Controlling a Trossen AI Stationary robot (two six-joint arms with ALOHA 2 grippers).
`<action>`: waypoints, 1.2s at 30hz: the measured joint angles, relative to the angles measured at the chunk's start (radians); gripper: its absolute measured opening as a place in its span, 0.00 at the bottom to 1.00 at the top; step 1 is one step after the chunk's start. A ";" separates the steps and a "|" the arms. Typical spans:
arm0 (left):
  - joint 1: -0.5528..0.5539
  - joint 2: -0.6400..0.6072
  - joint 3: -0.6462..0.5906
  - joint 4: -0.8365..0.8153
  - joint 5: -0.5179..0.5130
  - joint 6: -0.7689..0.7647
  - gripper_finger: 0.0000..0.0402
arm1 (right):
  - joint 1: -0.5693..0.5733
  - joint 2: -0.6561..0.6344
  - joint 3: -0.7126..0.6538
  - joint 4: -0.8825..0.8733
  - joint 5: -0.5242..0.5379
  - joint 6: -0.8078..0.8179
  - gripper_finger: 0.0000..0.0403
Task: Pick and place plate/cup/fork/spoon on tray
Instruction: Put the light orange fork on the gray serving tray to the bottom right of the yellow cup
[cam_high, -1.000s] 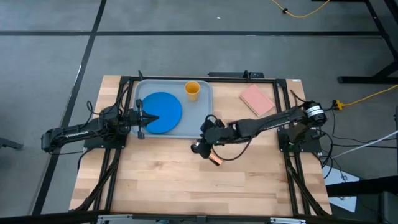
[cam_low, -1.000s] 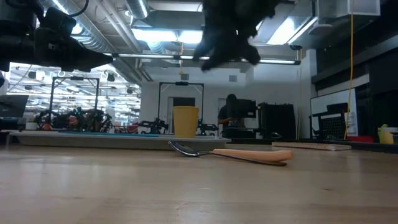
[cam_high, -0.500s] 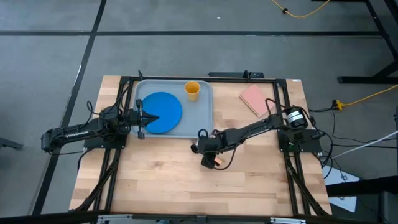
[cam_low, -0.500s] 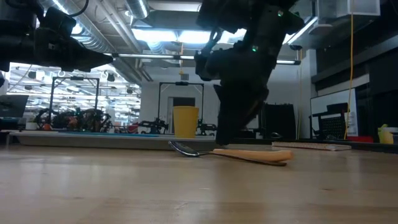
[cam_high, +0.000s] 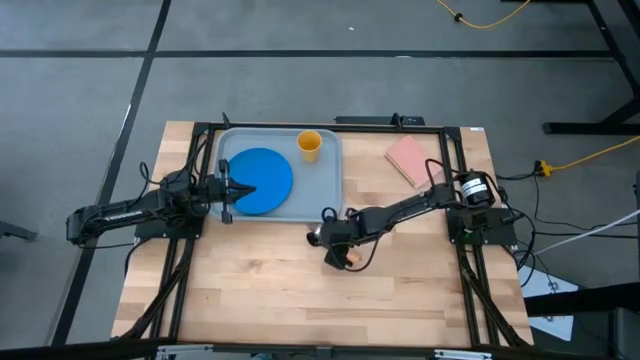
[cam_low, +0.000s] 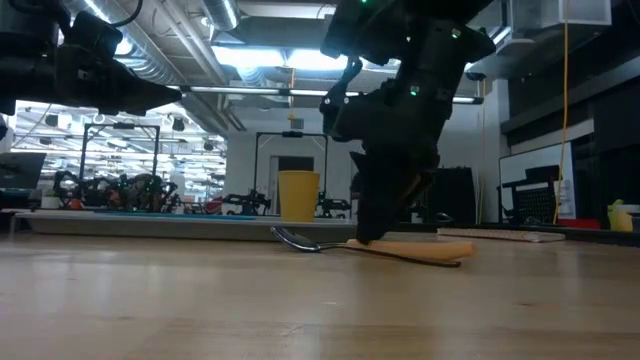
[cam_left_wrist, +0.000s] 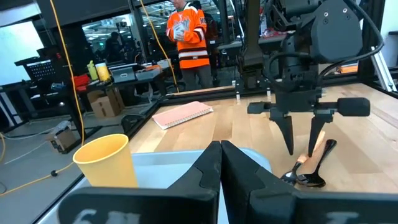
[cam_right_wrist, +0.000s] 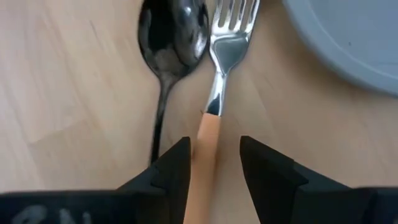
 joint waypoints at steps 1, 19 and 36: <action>0.000 0.000 0.000 0.000 0.000 0.000 0.00 | 0.000 0.000 -0.005 0.004 0.000 0.002 0.36; 0.000 0.000 0.000 0.000 0.000 0.000 0.00 | 0.000 -0.007 -0.075 -0.012 0.009 0.027 0.23; 0.000 0.000 0.000 0.000 0.000 -0.002 0.00 | 0.021 0.004 0.158 -0.421 -0.127 0.036 0.12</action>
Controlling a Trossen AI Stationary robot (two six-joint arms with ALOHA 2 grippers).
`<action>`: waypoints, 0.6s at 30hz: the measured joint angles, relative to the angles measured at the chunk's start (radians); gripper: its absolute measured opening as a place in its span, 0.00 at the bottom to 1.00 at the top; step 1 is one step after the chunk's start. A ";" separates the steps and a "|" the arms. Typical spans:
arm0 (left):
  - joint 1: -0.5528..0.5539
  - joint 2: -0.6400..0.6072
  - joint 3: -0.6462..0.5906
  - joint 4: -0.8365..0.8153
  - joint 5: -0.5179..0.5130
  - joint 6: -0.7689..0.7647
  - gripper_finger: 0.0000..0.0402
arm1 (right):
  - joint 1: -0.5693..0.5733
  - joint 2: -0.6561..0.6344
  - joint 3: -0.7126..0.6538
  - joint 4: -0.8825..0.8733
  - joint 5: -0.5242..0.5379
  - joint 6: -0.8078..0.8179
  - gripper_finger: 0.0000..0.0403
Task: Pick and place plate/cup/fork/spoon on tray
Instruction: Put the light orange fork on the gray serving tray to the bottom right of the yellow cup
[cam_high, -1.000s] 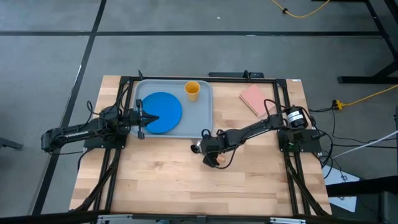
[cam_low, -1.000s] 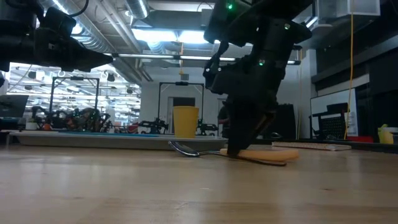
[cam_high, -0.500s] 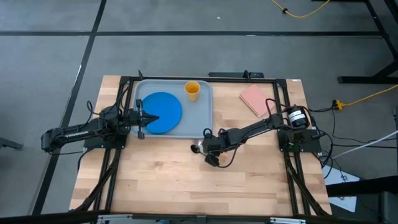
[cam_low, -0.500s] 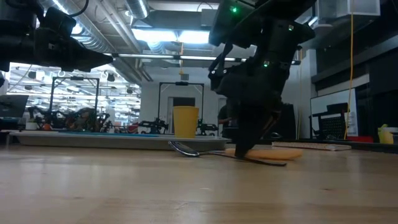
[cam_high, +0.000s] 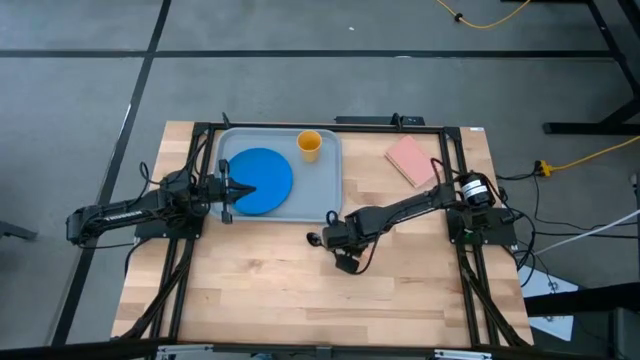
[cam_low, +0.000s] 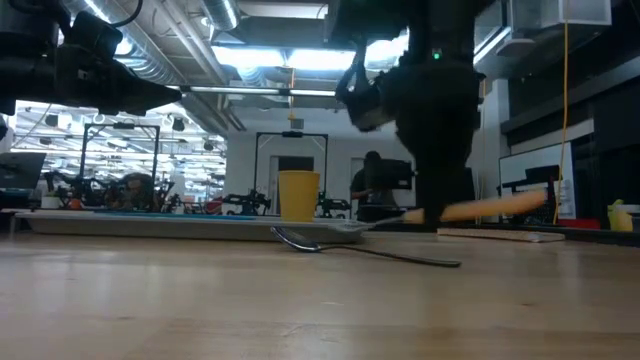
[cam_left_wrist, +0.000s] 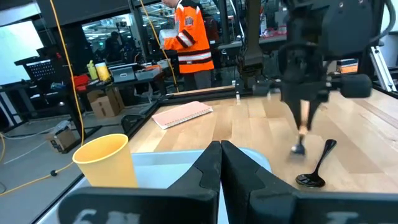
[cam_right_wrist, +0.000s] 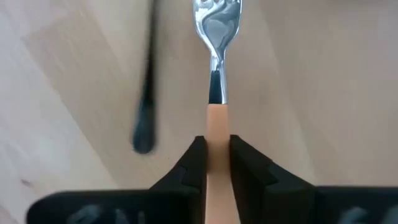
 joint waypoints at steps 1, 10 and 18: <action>0.000 0.000 0.000 0.000 0.000 0.000 0.00 | 0.005 0.000 0.023 -0.041 0.007 0.008 0.12; 0.000 0.000 0.000 0.000 0.000 -0.002 0.00 | -0.024 -0.002 0.186 0.064 0.341 0.128 0.12; 0.000 0.000 0.000 0.000 0.000 -0.002 0.00 | -0.190 -0.002 0.156 0.071 0.247 0.592 0.12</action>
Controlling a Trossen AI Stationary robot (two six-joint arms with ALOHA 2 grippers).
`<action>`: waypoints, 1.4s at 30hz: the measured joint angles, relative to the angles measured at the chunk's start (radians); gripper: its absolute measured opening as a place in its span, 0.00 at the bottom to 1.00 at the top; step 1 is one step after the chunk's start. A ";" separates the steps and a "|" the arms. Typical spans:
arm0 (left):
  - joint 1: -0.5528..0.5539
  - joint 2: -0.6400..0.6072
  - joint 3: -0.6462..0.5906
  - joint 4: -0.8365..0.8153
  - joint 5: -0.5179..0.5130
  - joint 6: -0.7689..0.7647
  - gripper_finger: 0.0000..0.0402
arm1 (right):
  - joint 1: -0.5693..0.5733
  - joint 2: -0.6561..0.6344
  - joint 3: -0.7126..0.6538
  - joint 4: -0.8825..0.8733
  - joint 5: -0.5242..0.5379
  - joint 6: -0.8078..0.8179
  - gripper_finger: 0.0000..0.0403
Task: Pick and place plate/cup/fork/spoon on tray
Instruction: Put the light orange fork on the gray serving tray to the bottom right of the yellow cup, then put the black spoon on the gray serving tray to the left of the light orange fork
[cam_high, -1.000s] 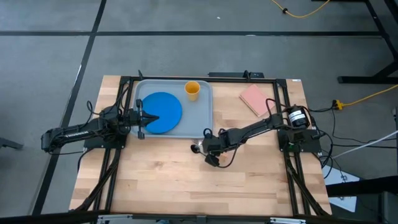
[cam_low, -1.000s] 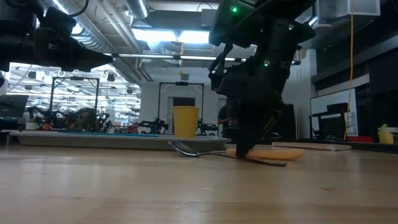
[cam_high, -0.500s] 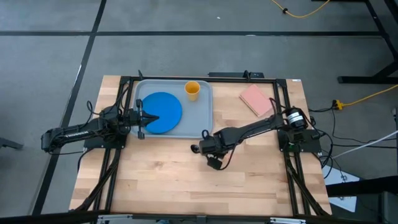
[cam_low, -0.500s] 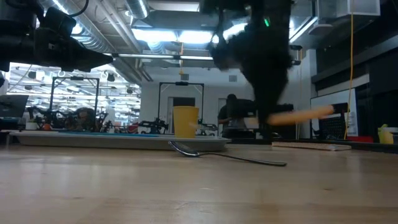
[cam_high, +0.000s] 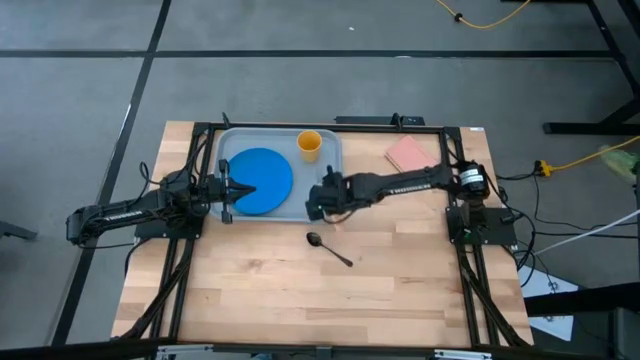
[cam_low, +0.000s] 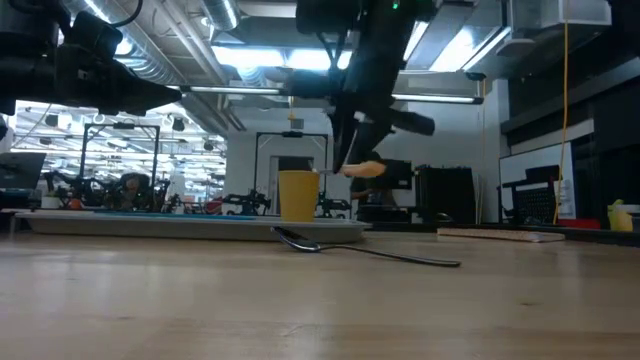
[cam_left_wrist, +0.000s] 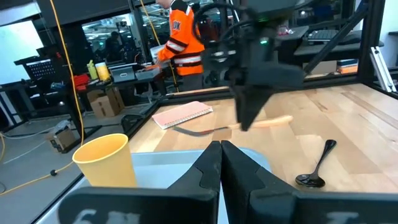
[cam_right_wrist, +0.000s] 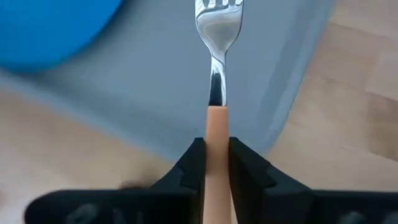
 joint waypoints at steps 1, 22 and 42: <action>0.000 0.000 0.000 0.000 0.000 0.000 0.00 | -0.012 0.000 -0.007 0.014 0.001 0.041 0.12; 0.000 0.000 0.000 0.001 0.002 -0.024 0.00 | -0.161 0.160 -0.057 0.265 -0.007 0.238 0.16; 0.000 0.000 0.000 0.001 0.003 -0.025 0.00 | -0.177 0.141 0.099 0.192 -0.091 -0.057 0.28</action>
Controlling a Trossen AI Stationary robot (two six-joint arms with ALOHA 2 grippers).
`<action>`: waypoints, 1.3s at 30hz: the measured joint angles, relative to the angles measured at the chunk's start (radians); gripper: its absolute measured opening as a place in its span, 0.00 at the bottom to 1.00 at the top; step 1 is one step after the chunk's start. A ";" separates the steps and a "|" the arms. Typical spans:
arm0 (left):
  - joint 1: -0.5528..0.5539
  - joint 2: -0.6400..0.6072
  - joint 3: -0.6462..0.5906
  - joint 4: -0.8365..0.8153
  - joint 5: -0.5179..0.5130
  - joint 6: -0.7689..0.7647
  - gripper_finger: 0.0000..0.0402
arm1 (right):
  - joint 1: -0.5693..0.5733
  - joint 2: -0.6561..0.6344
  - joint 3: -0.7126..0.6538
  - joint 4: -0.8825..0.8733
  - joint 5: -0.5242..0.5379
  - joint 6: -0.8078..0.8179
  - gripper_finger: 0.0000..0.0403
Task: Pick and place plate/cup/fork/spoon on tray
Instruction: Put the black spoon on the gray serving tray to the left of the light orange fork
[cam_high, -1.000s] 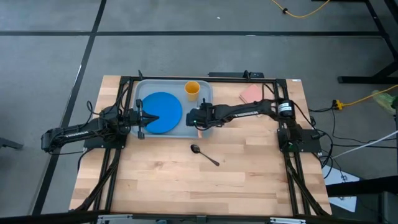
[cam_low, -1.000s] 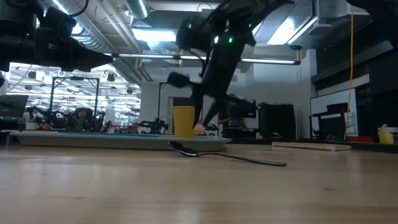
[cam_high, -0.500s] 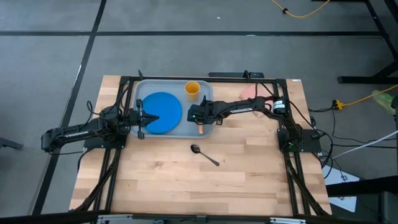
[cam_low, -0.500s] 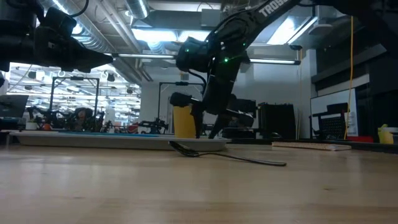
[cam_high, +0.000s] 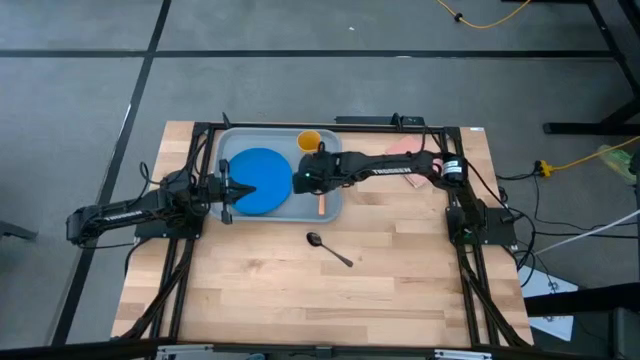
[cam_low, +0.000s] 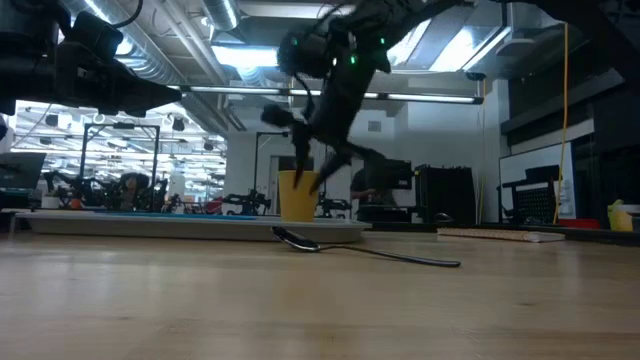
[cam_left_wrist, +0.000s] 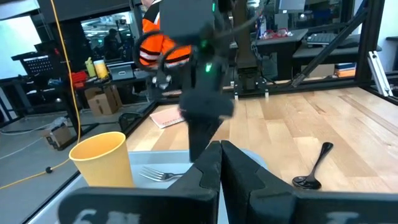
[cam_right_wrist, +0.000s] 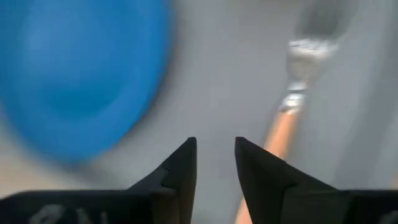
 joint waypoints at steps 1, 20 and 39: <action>0.000 0.000 0.000 -0.001 0.000 0.000 0.00 | 0.011 -0.002 0.015 0.002 -0.044 -0.039 0.28; 0.000 0.000 0.000 -0.004 0.001 -0.021 0.00 | 0.435 0.017 0.039 -0.119 0.132 -0.416 0.29; 0.000 0.000 0.000 -0.005 0.000 -0.077 0.00 | 0.435 0.118 0.005 -0.234 0.058 -0.332 0.29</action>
